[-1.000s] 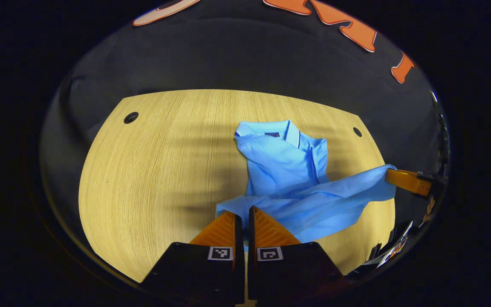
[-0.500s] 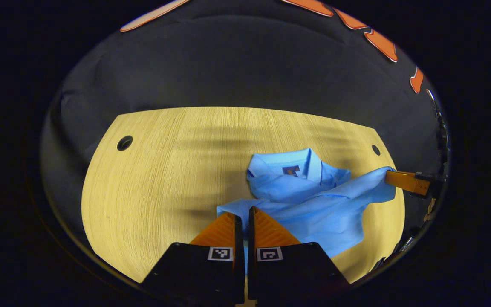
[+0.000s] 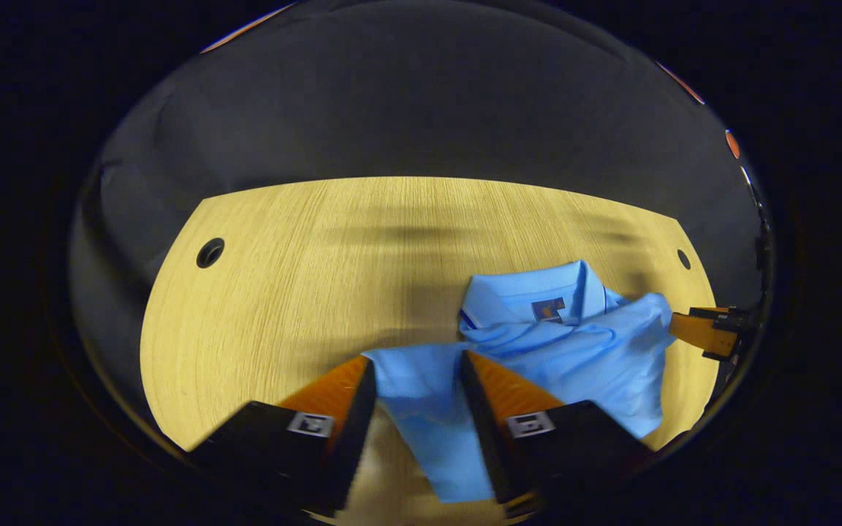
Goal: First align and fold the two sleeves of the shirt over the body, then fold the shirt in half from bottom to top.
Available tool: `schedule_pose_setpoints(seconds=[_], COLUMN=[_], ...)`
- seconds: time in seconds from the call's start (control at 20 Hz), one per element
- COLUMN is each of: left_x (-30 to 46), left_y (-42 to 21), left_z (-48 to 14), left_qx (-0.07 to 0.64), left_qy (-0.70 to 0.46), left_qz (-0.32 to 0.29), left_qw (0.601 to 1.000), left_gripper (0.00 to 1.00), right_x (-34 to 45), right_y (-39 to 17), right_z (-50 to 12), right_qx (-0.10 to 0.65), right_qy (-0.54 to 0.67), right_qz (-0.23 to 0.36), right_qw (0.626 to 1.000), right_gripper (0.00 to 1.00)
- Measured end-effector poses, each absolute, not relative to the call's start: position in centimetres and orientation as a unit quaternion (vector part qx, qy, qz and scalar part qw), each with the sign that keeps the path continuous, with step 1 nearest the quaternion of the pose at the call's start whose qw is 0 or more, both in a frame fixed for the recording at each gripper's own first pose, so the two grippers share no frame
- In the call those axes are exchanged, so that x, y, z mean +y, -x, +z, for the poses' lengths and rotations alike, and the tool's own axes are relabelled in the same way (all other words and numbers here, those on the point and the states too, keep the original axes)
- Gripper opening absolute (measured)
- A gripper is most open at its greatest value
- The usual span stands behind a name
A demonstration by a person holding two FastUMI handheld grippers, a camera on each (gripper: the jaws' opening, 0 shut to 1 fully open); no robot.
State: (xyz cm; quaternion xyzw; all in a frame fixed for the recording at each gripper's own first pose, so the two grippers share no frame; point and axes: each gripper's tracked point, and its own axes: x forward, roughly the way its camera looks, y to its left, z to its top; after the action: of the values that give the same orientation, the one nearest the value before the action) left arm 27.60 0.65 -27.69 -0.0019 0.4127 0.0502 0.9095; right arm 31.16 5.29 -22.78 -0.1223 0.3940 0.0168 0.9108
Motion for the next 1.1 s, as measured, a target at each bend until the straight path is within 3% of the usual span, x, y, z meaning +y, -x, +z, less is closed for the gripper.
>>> schedule_pose_setpoints(seconds=[0.05,0.1,0.45,0.7,1.1], left_x=[0.8,0.8,-1.0,-0.9,-2.5], left_y=[-27.3,-27.2,-24.6,-22.6,-12.6], left_z=[-27.2,-26.5,-19.2,-10.2,-2.8], left_qx=[0.408,0.399,0.327,0.214,0.101], left_qy=[0.001,0.003,-0.009,-0.053,-0.076], left_qz=[0.051,0.051,0.048,0.076,0.107], left_qw=[0.912,0.916,0.944,0.972,0.986], left_gripper=[0.81,1.0,0.99,1.0,0.99], right_x=[5.6,6.0,7.2,6.2,1.0], right_y=[-31.0,-30.9,-26.6,-22.8,-14.4], right_z=[-22.2,-21.6,-14.9,-11.4,-7.2], right_qx=[0.39,0.384,0.314,0.261,0.193], right_qy=[0.113,0.101,0.094,0.079,0.044], right_qz=[0.021,0.027,0.062,0.074,0.077], right_qw=[0.914,0.918,0.943,0.959,0.977], right_gripper=[0.98,1.0,1.0,1.0,1.0])
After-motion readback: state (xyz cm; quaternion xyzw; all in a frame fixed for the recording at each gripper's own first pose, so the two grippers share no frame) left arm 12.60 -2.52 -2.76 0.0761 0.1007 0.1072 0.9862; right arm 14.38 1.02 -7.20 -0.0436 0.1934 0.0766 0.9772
